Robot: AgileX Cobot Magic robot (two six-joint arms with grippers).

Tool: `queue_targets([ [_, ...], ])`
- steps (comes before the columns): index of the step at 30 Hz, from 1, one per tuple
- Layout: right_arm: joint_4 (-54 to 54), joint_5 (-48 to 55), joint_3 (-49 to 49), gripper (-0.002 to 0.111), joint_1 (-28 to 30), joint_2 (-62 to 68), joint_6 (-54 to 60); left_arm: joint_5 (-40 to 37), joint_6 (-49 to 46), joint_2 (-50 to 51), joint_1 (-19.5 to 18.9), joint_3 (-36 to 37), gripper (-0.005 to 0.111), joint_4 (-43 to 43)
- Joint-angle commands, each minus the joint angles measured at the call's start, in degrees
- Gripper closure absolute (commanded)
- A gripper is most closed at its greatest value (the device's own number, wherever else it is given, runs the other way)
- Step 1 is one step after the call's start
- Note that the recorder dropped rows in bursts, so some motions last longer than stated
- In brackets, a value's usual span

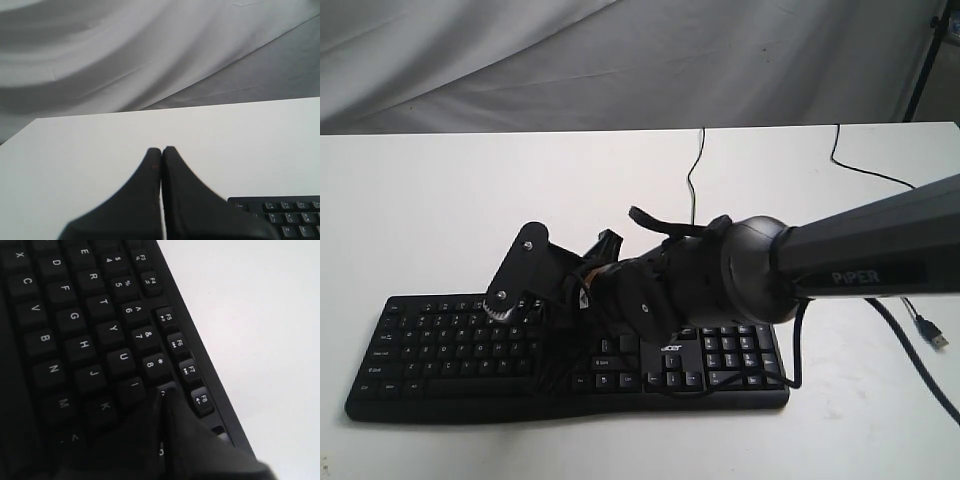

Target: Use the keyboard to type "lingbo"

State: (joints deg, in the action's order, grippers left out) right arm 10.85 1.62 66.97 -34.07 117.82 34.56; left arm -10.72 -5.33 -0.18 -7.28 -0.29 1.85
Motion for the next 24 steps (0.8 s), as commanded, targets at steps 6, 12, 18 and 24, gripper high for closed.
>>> queue_targets([
  [6, -0.2, -1.0, -0.2, 0.108, -0.2, 1.2, 0.0, 0.2, 0.2, 0.2, 0.2, 0.3, 0.106, 0.0],
  [12, -0.2, -1.0, -0.2, 0.108, -0.2, 1.4, 0.0, 0.2, 0.2, 0.2, 0.2, 0.3, 0.106, 0.0],
  [18, -0.2, 0.0, -0.2, 0.108, -0.2, 3.1, 0.0, 0.2, 0.2, 0.2, 0.2, 0.3, 0.106, 0.0],
  [24, -0.2, 0.8, -0.2, 0.108, -0.2, -1.8, 0.0, 0.2, 0.2, 0.2, 0.2, 0.3, 0.106, 0.0],
])
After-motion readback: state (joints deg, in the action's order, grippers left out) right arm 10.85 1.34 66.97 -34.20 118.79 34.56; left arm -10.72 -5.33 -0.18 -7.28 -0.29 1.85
